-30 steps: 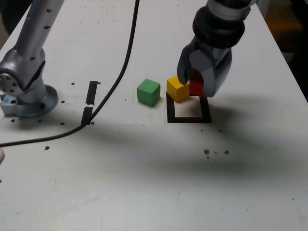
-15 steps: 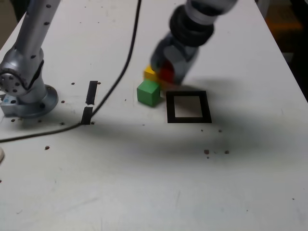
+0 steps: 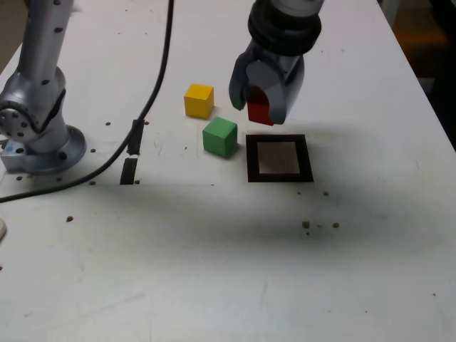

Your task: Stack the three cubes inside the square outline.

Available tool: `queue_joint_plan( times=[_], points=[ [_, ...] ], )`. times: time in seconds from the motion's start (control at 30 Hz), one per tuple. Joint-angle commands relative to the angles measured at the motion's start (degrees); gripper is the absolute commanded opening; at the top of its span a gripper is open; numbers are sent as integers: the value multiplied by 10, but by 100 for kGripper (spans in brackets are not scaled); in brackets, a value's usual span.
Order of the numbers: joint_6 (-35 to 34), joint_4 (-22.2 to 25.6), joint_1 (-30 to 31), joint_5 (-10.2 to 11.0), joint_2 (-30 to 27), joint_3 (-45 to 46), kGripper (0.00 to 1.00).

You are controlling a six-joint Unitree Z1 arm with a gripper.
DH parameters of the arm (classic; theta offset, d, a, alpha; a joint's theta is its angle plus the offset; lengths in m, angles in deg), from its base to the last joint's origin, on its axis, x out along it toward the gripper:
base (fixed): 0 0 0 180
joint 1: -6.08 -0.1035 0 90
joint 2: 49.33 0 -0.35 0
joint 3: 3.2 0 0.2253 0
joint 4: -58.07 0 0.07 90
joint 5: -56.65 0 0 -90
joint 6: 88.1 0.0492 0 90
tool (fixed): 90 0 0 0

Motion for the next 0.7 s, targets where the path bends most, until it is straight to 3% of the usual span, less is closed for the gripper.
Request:
queue_joint_plan(
  times=[0.0, 0.17, 0.37, 0.67],
  points=[
    [-35, 1, 4, -14, -13, 11, 23],
    [-136, -6, 18, -36, -3, 28, 23],
    [-188, -41, 36, -61, 5, 45, 24],
    [-211, -44, 50, -50, 8, 30, 24]
  ],
)
